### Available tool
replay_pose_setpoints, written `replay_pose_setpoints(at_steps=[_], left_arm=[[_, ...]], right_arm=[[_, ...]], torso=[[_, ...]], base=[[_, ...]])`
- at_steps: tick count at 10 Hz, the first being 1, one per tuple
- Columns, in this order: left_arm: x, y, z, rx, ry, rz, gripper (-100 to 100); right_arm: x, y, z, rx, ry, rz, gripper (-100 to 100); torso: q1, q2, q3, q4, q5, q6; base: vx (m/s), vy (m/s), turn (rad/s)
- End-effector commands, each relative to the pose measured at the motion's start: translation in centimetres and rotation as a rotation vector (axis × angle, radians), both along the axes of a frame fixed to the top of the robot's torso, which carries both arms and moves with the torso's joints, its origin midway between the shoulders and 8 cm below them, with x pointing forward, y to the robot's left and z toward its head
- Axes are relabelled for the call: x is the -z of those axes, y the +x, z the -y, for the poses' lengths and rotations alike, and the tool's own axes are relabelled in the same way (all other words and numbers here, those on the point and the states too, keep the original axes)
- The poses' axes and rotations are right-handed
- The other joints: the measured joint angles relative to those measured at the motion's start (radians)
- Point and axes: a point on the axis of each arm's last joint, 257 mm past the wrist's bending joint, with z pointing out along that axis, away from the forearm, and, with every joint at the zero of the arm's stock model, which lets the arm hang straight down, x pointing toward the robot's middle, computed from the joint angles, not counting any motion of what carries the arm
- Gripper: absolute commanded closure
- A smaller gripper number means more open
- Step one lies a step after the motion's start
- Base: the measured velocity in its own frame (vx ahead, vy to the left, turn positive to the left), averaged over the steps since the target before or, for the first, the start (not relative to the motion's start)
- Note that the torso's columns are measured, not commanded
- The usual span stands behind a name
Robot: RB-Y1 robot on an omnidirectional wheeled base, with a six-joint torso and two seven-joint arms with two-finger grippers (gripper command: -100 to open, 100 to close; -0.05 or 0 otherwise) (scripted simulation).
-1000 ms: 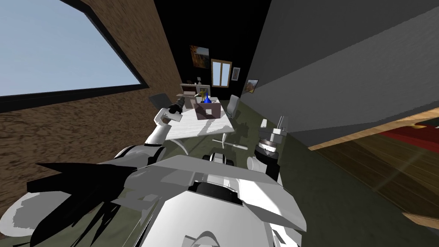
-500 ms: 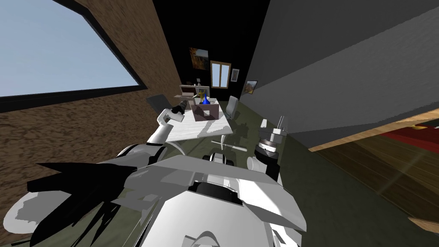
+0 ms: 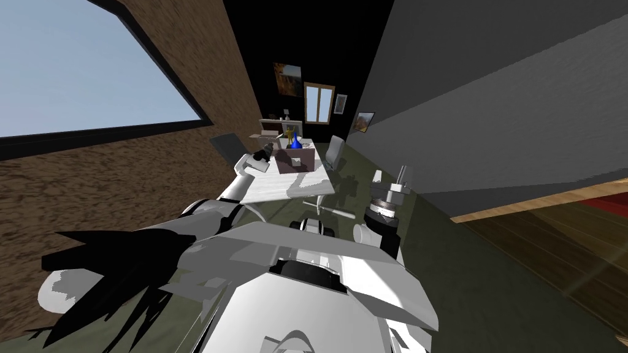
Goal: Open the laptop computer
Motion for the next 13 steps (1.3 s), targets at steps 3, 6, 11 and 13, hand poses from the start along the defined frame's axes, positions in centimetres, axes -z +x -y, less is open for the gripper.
replay_pose_setpoints(at_steps=[3, 6, 11, 13], left_arm=[[-0.5, 3.2, 2.3, 0.03, -0.016, 0.02, -100], [0.3, 4.7, 3.5, 0.047, -0.021, 0.012, -100], [0.4, 6.7, 4.9, 0.062, -0.025, 0.007, -100], [0.2, 7.9, 6.9, 0.097, -0.018, 0.018, -100]], right_arm=[[0.0, 0.0, 0.0, 0.0, 0.0, 0.0, 0], [0.0, 0.0, 0.0, 0.0, 0.0, 0.0, 0], [0.0, 0.0, 0.0, 0.0, 0.0, 0.0, 0], [0.0, 0.0, 0.0, 0.0, 0.0, 0.0, 0]], torso=[[-0.001, -0.007, -0.004, -0.002, 0.0, 0.0], [0.0, -0.005, -0.003, -0.002, 0.0, 0.0], [0.0, -0.005, -0.003, -0.001, 0.0, 0.0], [-0.001, -0.005, -0.003, -0.002, 0.0, 0.001]], base=[[-0.018, 0.003, 0.068], [-0.003, 0.002, 0.035], [-0.013, 0.003, 0.063], [-0.013, 0.004, 0.054]])
